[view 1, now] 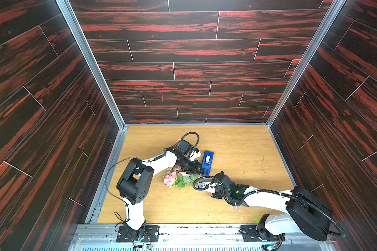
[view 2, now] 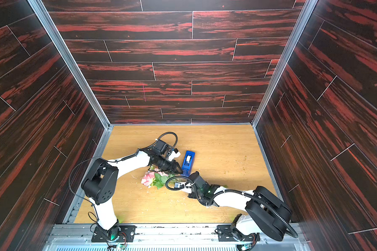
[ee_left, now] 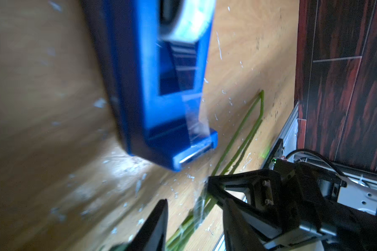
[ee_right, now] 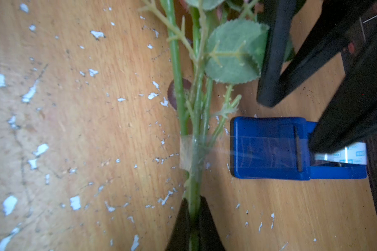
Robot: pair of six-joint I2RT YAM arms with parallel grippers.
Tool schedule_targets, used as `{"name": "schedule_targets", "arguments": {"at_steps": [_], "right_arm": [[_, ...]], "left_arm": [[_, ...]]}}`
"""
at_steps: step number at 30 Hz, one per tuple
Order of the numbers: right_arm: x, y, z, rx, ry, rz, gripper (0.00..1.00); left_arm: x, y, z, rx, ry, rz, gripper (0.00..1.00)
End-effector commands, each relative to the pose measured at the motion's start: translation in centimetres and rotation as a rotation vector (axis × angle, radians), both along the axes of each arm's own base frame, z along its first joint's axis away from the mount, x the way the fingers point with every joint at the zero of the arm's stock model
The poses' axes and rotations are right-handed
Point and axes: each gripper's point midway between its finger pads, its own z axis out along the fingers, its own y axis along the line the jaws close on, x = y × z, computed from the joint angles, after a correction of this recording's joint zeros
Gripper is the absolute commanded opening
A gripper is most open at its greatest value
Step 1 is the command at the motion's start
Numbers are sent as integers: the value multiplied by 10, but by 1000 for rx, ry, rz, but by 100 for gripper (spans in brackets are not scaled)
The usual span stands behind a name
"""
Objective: Wrap bouquets with tape
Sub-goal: Wrap the tape around the bouquet.
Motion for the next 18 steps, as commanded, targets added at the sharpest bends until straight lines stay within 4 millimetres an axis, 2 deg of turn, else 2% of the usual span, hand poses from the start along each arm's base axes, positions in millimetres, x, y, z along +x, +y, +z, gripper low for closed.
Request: {"name": "schedule_targets", "arguments": {"at_steps": [1,9,14,18], "right_arm": [[-12,5,-11,13,60,41,0],[-13,3,-12,9,64,40,0],[-12,3,-13,8,64,38,0],[-12,3,-14,6,66,38,0]], "left_arm": [[2,-6,1,-6,-19,-32,41],[8,-13,-17,8,-11,-10,32],[13,-16,-19,-3,-21,5,26],[14,-17,-22,-11,-20,14,18]]}}
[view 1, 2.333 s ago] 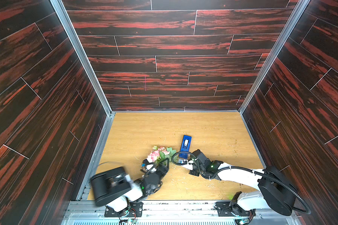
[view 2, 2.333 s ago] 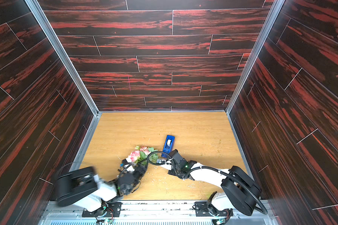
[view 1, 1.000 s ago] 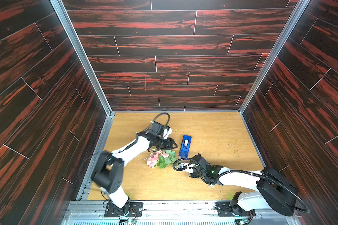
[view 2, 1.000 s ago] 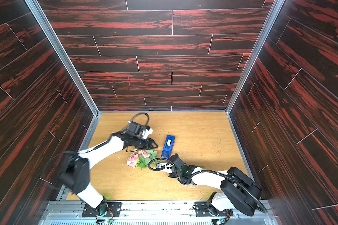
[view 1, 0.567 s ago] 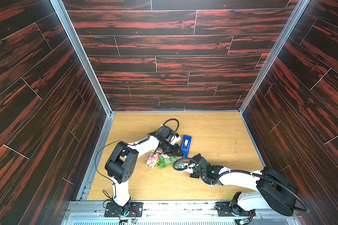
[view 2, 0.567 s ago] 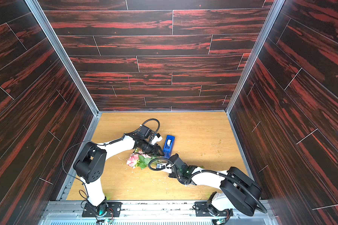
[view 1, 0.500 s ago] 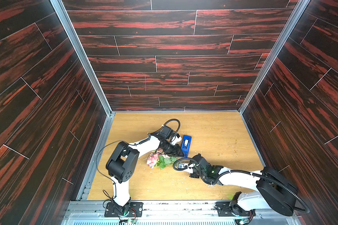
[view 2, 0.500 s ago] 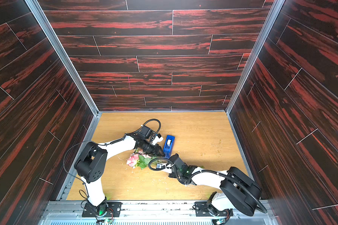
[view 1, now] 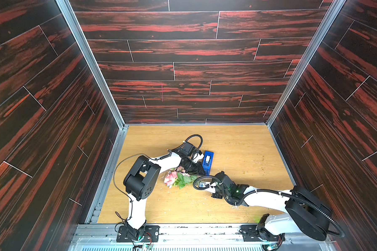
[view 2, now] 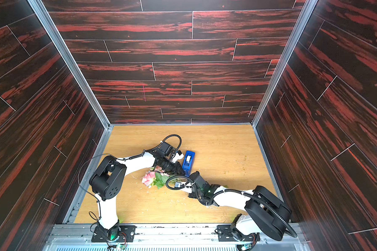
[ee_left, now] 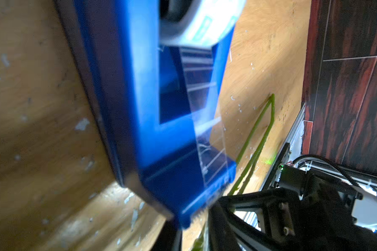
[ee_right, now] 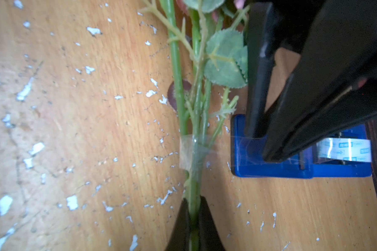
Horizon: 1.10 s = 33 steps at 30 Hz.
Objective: Wrap bouquets with tape
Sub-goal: Wrap the tape around the bouquet.
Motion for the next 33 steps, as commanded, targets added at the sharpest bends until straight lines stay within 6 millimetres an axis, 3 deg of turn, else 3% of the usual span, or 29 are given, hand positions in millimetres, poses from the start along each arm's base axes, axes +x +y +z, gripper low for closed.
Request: {"name": "schedule_targets", "arguments": {"at_steps": [1,7,18,33], "right_arm": [[-14,5,-11,8,56,48,0],[-13,5,-12,6,59,44,0],[-14,4,-15,-4,69,40,0],[-14,3,-18,-10,77,41,0]], "left_arm": [[6,-3,-1,-16,-33,5,17],[8,-1,-10,3,-32,27,0],[11,9,-45,98,-3,90,0],[8,24,-70,196,19,119,0]]}}
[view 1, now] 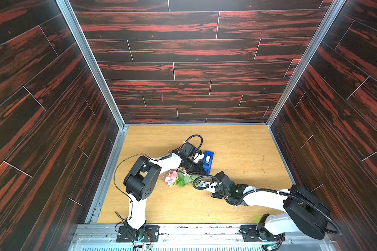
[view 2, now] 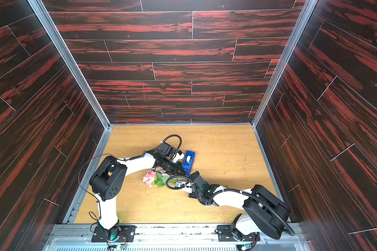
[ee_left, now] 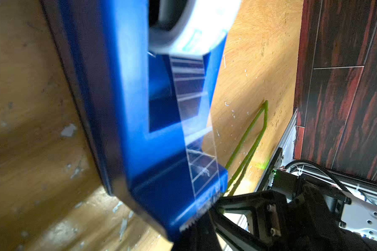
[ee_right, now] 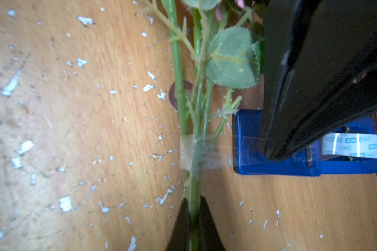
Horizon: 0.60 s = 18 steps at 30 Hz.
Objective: Wrap bouquets with tape
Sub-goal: Wrap the tape around the bouquet.
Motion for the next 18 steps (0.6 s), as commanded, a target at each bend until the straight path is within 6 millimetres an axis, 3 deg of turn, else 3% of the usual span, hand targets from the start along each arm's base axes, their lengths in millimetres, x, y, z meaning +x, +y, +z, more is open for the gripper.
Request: {"name": "schedule_targets", "arguments": {"at_steps": [1,13,18], "right_arm": [[-16,5,-13,2,71,56,0],[-16,5,-12,2,73,56,0],[-16,5,-12,1,72,55,0]], "left_arm": [[5,29,-70,218,15,84,0],[-5,47,-102,323,55,92,0],[-4,45,-95,283,34,99,0]]}}
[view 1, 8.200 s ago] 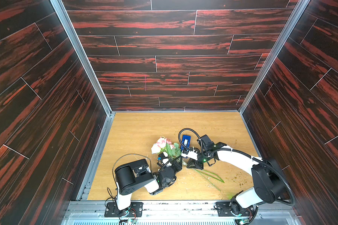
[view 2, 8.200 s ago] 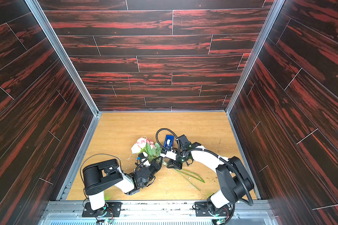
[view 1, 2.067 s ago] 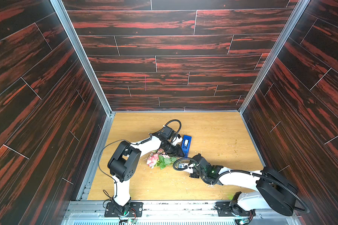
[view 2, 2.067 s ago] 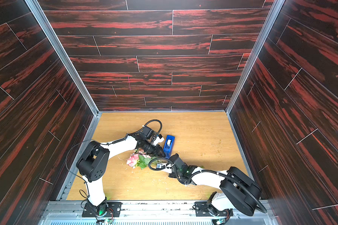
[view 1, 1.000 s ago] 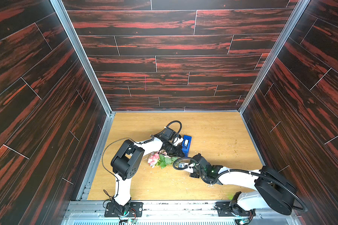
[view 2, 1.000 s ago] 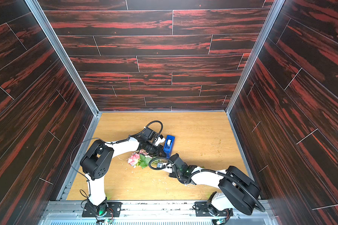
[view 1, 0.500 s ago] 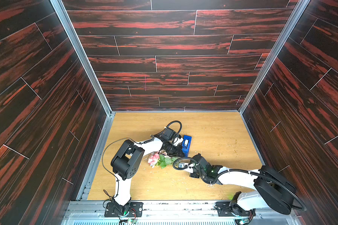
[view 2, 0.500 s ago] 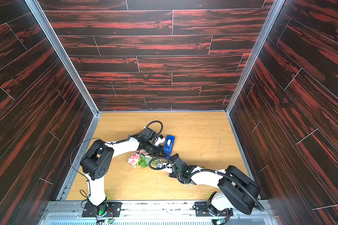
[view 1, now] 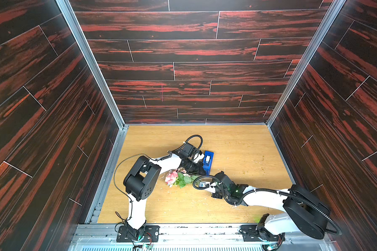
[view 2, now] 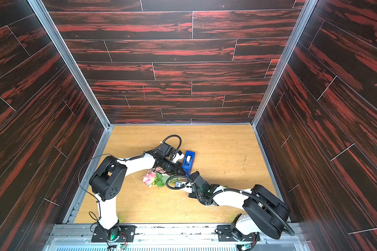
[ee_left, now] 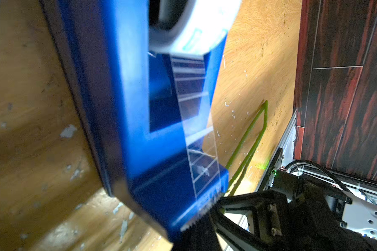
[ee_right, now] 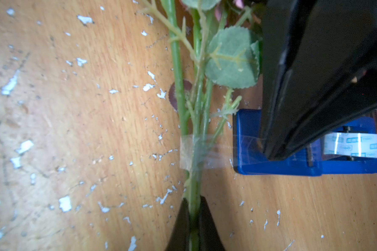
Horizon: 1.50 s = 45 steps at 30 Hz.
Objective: Wrap bouquets with tape
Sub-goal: Wrap the tape around the bouquet, then tear off the tape using the Tape Cutter.
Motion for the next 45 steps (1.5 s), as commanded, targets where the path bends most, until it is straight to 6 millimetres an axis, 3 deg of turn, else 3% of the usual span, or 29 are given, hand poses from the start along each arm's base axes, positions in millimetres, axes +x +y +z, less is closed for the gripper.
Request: {"name": "schedule_targets", "arguments": {"at_steps": [1,3,6,10,23,30,38,45], "right_arm": [[-16,5,-11,1,71,55,0],[-16,5,-11,2,72,53,0],[-17,5,-13,0,79,55,0],[-19,5,-14,0,91,58,0],[-20,7,-10,14,96,67,0],[-20,7,-8,24,103,66,0],[-19,6,-8,26,108,63,0],[-19,6,-7,34,113,63,0]], "left_arm": [[-1,43,-83,278,23,102,2],[3,41,-68,251,-11,107,10],[10,39,-41,215,-68,123,32],[17,39,-11,171,-137,152,39],[17,39,7,138,-163,162,40],[15,24,22,33,-145,132,36],[15,19,49,-20,-178,126,40],[16,19,54,-19,-184,128,42]]}}
